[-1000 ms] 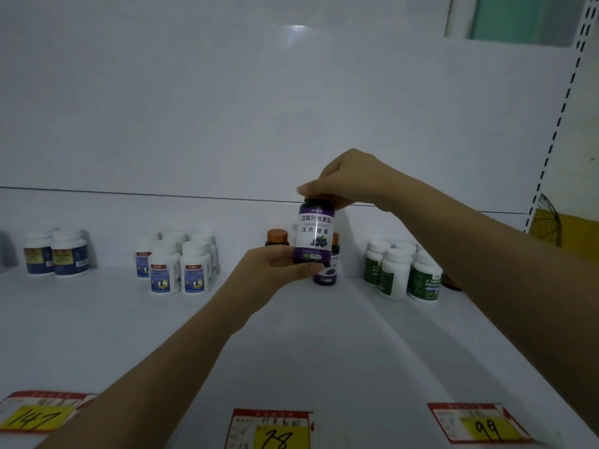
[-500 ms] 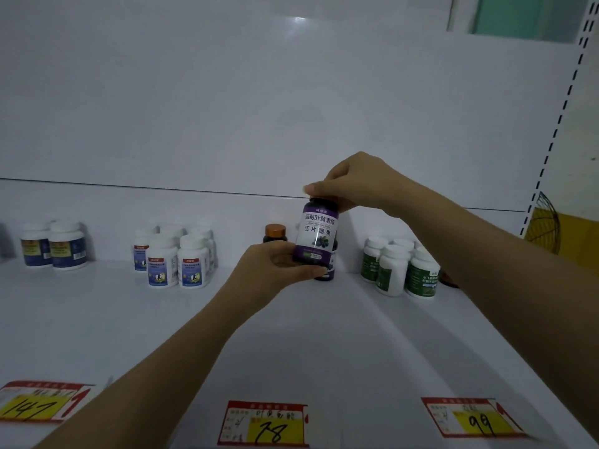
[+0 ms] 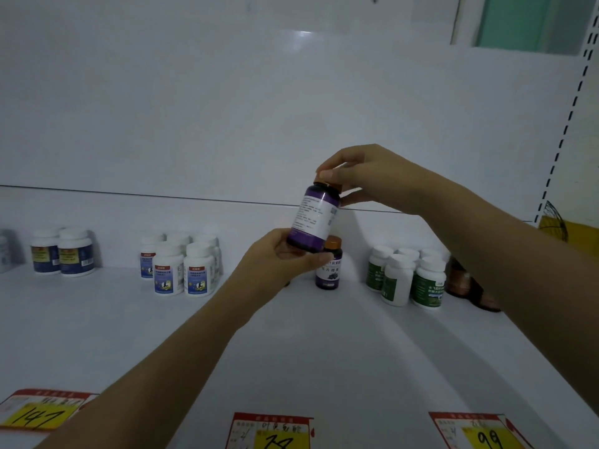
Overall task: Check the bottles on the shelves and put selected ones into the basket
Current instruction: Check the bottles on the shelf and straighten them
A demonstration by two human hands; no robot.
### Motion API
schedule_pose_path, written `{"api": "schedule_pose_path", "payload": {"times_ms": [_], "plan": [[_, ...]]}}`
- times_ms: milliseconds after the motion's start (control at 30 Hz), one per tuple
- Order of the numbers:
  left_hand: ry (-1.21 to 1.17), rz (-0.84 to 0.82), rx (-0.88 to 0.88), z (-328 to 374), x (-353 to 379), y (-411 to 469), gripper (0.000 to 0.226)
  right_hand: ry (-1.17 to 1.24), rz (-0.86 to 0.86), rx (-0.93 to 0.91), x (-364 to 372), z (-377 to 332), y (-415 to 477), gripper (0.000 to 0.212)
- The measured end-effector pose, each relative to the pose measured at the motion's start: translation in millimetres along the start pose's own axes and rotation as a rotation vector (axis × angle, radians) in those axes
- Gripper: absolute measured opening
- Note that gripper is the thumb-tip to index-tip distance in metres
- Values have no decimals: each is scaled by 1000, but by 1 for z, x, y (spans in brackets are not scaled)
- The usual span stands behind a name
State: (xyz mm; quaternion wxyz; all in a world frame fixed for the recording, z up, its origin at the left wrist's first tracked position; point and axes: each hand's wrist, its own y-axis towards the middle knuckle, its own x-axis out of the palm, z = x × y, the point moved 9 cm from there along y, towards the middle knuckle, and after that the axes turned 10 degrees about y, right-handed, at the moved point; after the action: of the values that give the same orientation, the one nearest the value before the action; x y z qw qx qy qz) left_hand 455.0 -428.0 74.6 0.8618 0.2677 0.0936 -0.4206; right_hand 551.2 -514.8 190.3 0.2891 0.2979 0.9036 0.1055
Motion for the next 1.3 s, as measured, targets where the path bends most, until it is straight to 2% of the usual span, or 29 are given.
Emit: {"api": "schedule_pose_path", "payload": {"times_ms": [67, 167, 267, 400, 500, 567, 667, 767, 900, 1033, 1100, 1167, 1300], "plan": [[-33, -94, -10, 3, 2, 1, 38, 22, -56, -40, 4, -3, -2, 16], [25, -114, -17, 4, 2, 1, 42, 102, -110, -61, 11, 0, -3, 18], [-3, 5, -41, -1, -3, 1, 41, 151, -92, -53, 15, 6, -4, 19], [59, 265, -31, -5, -10, -4, 41, 39, 49, 33, 14, 18, 2, 31], [112, 323, 14, -4, -5, -7, 43, 2, 131, 59, 9, 19, 5, 32], [64, 276, -5, -6, -5, -4, 44, 47, 119, 47, 6, 16, 4, 30], [-82, 38, -31, -3, 5, 0, 37, 189, 63, 20, 2, 11, 1, 19], [-53, -123, -3, 2, 19, -2, 36, 333, 21, 19, 7, 17, 1, 19], [-72, -19, -24, -3, 13, 0, 44, 458, -31, 37, 20, 26, 1, 20], [-77, 185, -52, -12, -4, -2, 44, 241, -3, 70, 18, 27, 3, 30], [-19, 246, -38, -9, -7, -2, 46, 219, 51, 43, 16, 22, 5, 29], [-4, 232, -38, -7, -7, 0, 48, 250, 68, 16, 15, 17, 7, 31], [-96, 26, -69, -5, -2, -1, 37, 407, 19, 18, 14, 15, 9, 26]]}}
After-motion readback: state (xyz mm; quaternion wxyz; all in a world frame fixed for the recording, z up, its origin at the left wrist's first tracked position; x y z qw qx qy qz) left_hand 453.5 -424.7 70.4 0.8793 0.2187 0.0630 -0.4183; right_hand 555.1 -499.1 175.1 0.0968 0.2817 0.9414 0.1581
